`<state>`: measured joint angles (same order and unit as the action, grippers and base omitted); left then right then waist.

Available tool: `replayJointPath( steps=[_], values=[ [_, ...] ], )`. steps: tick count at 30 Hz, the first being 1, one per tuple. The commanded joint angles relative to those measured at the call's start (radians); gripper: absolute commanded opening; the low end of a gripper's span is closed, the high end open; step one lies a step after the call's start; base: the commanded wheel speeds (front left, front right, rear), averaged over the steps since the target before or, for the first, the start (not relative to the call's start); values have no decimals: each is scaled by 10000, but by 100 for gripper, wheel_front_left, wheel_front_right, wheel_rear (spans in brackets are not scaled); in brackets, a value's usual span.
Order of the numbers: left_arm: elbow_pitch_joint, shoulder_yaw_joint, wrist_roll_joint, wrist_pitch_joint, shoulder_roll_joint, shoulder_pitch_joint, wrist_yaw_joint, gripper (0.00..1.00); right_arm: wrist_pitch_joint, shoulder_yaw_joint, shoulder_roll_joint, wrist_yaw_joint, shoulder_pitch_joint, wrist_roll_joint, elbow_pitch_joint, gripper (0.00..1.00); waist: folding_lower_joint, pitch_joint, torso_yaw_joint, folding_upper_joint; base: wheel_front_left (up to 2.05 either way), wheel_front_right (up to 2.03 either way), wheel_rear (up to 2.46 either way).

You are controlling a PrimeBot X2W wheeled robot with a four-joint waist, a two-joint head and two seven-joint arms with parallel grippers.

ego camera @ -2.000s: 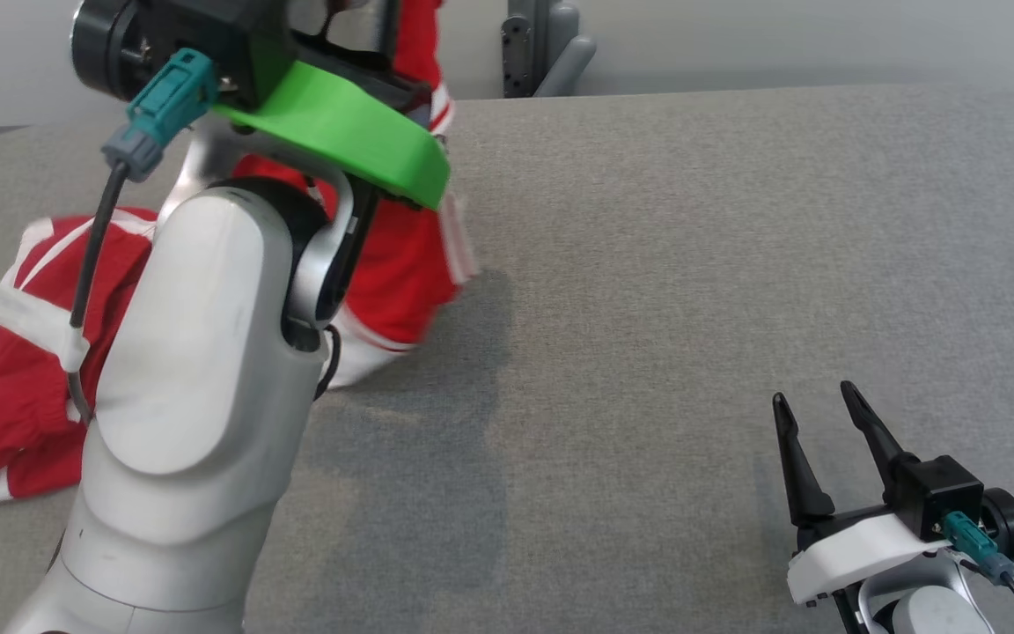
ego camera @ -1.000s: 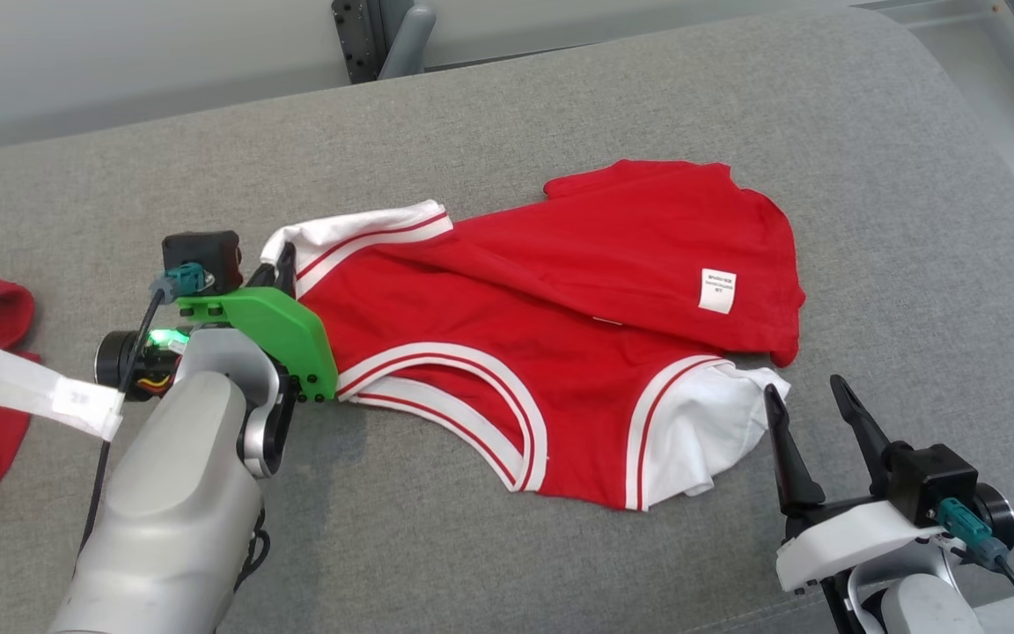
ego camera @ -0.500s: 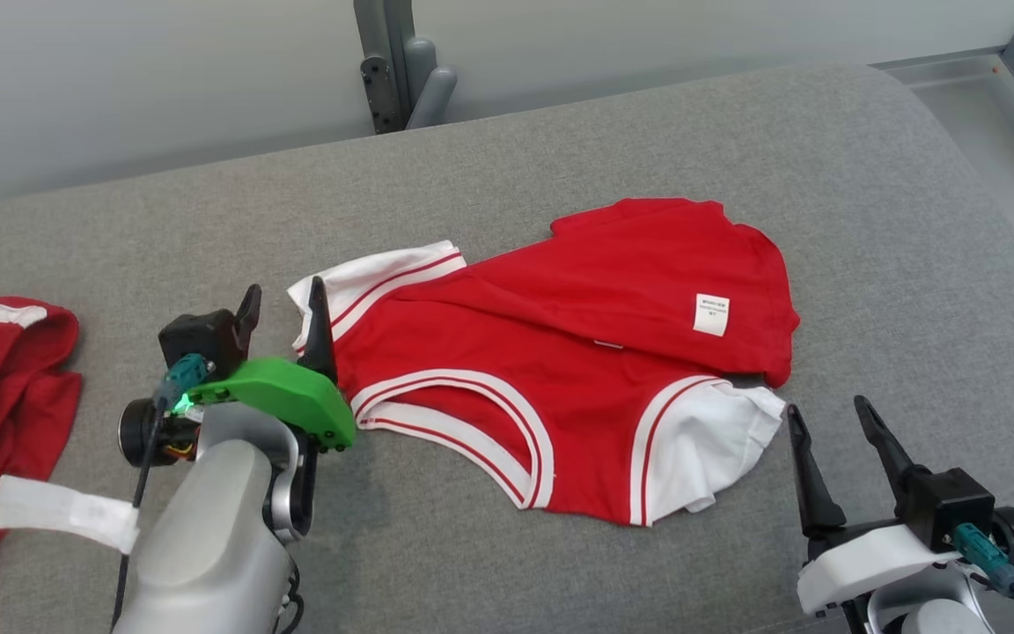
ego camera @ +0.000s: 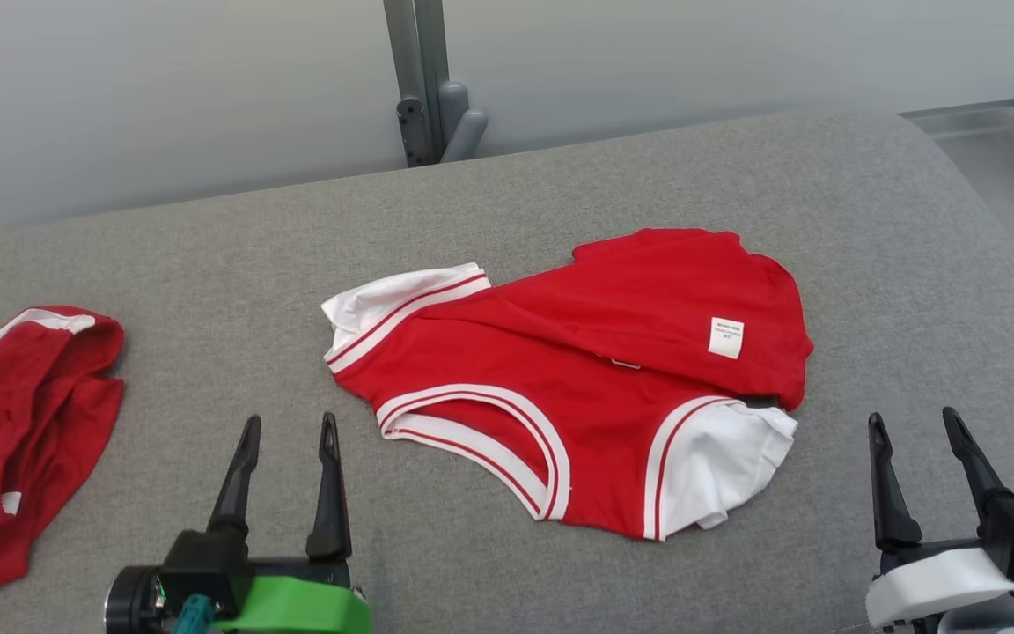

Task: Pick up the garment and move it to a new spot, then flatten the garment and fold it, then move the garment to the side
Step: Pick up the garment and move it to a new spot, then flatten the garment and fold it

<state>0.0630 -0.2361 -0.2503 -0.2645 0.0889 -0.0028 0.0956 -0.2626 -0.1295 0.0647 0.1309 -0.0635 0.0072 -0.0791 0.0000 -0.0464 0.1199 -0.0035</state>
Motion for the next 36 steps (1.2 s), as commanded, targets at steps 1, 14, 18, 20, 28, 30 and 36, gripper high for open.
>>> replayJointPath(
  steps=[1, 14, 18, 20, 28, 30, 36],
  values=[
    [-164, 104, 311, 3, -100, 531, -185, 100, -34, -146, 57, -3, -265, -76, 42, 100, 0, 216, -99, 35, 0, 0, 0],
    [274, 1204, 756, 0, -353, 1496, -1078, 100, -34, -375, 131, -3, -488, -223, -156, 100, 0, 460, -198, 35, 0, 0, 0],
    [318, 1315, 679, 0, -379, 1504, -1128, 100, -34, -342, 108, -3, -504, -202, -210, 100, 0, 447, -229, 35, 0, 0, 0],
    [357, 1293, 567, 0, -381, 1475, -1103, 100, -34, -318, 103, -3, -485, -197, -227, 100, 0, 440, -236, 35, 0, 0, 0],
    [449, 1289, 576, 0, -381, 1290, -1140, 100, -34, -223, 99, -3, -362, -186, -270, 100, 0, 420, -208, 35, 0, 0, 0],
    [459, 1241, 648, 0, -382, 1127, -1206, 100, -34, -178, 98, -3, -327, -179, -262, 100, 0, 404, -183, 35, 0, 0, 0],
    [689, 229, 985, 0, -381, 21, -1602, 100, -34, -3, 176, -3, -81, -104, -227, 100, 0, 164, 0, 35, 0, 0, 0]
  ],
)
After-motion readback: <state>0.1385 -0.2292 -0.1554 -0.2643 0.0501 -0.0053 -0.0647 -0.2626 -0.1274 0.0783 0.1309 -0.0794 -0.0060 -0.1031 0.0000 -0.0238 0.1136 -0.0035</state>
